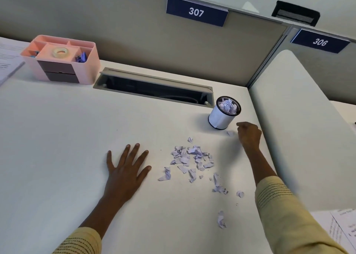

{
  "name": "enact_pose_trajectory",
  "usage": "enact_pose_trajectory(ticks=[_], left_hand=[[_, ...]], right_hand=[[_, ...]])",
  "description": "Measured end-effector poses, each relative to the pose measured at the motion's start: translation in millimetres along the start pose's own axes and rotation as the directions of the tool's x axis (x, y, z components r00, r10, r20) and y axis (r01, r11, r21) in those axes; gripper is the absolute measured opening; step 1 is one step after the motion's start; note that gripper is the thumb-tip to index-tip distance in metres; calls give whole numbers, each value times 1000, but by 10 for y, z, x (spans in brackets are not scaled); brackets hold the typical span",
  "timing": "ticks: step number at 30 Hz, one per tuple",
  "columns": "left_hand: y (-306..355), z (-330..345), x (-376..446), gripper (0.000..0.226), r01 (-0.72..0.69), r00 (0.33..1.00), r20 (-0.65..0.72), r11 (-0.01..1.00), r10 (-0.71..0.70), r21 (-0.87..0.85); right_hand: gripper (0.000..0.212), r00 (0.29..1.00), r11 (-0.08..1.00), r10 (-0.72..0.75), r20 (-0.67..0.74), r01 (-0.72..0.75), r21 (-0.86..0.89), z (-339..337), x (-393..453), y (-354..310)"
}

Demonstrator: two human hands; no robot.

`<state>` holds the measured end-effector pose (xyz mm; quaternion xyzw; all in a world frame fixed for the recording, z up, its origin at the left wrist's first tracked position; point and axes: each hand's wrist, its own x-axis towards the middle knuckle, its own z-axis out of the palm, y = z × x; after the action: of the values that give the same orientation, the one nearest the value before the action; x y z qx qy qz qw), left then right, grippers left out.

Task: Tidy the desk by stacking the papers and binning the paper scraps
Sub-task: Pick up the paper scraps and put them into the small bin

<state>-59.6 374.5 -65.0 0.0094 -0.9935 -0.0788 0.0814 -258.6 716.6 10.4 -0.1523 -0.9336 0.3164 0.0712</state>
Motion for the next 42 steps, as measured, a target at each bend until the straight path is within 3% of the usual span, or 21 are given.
enact_pose_trajectory(ticks=[3, 5, 7, 10, 15, 17, 20, 27, 32, 35, 42], left_hand=[[123, -64, 98, 49, -4, 999, -51, 1000, 4, -14], [231, -104, 191, 55, -7, 1000, -26, 988, 3, -155], [334, -94, 262, 65, -30, 999, 18, 952, 37, -305], [381, -1, 307, 70, -85, 994, 39, 937, 105, -339], [221, 52, 477, 55, -27, 998, 45, 957, 42, -288], [157, 65, 547, 59, -12, 998, 59, 957, 31, -289], [103, 107, 580, 59, 4, 998, 61, 949, 16, -316], [92, 167, 550, 55, -14, 999, 36, 957, 25, -291], [88, 175, 544, 56, -9, 999, 33, 953, 20, -302], [84, 184, 554, 56, -9, 999, 28, 953, 19, -302], [88, 206, 565, 54, -22, 1000, 0, 955, 23, -295]], right_hand=[[31, 977, 991, -116, 176, 126, -46, 200, -258, 172], [35, 938, 966, -208, 276, 242, -94, 338, -485, 204], [39, 903, 942, -285, 321, 326, -82, 437, -731, 192], [47, 829, 896, -401, 389, 443, -20, 477, -1057, 119], [59, 790, 911, -399, 465, 400, 101, 458, -1248, -122], [59, 740, 860, -414, 530, 508, -37, 483, -1236, -214], [58, 652, 699, -429, 624, 678, -227, 489, -1272, -290], [23, 723, 734, -400, 563, 621, -276, 403, -1217, -295], [13, 829, 940, -319, 460, 339, 40, 93, -962, -389], [11, 869, 951, -282, 406, 197, 238, -213, -745, -579], [17, 941, 944, -324, 102, 315, 95, -437, -5, -884]])
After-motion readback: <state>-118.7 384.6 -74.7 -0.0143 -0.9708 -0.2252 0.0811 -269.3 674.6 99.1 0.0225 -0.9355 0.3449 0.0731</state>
